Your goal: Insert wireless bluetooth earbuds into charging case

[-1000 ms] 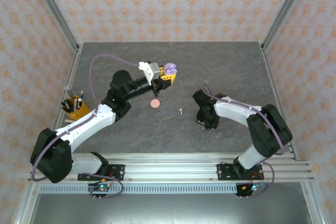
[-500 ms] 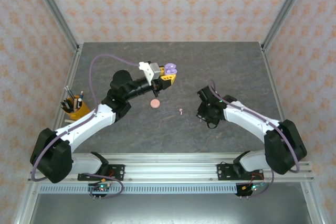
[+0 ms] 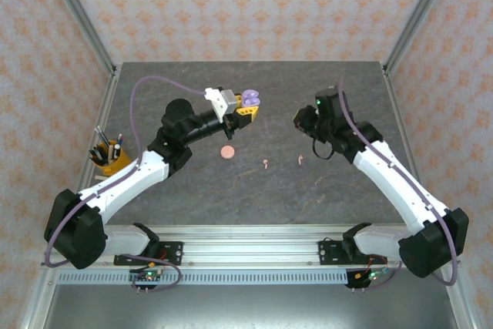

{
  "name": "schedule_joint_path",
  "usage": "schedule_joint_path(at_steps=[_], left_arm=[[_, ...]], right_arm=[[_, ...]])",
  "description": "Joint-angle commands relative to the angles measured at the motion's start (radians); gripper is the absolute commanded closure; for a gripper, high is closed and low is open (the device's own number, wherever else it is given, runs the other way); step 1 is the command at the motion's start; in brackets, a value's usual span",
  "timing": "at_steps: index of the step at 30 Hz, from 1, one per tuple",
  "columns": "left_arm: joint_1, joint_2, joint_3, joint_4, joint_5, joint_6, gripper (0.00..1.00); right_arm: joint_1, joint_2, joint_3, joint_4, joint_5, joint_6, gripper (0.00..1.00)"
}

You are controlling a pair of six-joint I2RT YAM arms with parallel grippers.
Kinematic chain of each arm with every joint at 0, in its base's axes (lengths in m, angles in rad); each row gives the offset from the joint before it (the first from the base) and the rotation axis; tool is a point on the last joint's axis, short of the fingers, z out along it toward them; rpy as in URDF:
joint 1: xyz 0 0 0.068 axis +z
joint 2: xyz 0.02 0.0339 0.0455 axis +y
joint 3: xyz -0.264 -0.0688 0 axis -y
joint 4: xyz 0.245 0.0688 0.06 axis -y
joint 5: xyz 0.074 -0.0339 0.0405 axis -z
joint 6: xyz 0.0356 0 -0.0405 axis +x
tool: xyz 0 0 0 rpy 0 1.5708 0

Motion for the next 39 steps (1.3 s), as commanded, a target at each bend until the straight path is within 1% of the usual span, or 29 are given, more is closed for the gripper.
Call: schedule_joint_path(at_steps=[1, 7, 14, 20, 28, 30, 32, 35, 39], left_arm=[[-0.006, -0.011, 0.051, -0.006, -0.014, 0.024, 1.0], [-0.004, 0.028, 0.094, 0.008, 0.009, 0.023, 1.0], [-0.003, 0.094, 0.175, 0.037, 0.056, -0.008, 1.0], [-0.002, 0.137, 0.222, 0.071, 0.064, -0.043, 1.0], [-0.004, 0.178, 0.263, 0.157, 0.064, -0.108, 1.0], [-0.005, 0.178, 0.269, 0.159, 0.065, -0.089, 1.0], [-0.014, 0.171, 0.278, 0.136, 0.073, -0.035, 1.0], [-0.03, 0.157, 0.33, -0.002, 0.084, 0.09, 1.0], [-0.03, 0.16, 0.396, -0.091, 0.112, 0.169, 1.0]], right_arm=[[-0.013, -0.041, 0.096, 0.06, -0.039, -0.086, 0.83], [-0.022, -0.043, 0.212, 0.165, -0.111, -0.139, 0.83], [-0.021, -0.03, 0.284, 0.286, -0.207, -0.166, 0.83], [-0.022, -0.022, 0.294, 0.381, -0.293, -0.157, 0.83], [-0.022, -0.022, 0.238, 0.528, -0.416, -0.129, 0.84], [-0.022, -0.022, 0.223, 0.574, -0.449, -0.125, 0.84], [-0.022, -0.022, 0.218, 0.602, -0.472, -0.123, 0.84], [-0.02, -0.027, 0.213, 0.632, -0.491, -0.123, 0.84], [-0.02, -0.023, 0.213, 0.659, -0.501, -0.129, 0.84]])
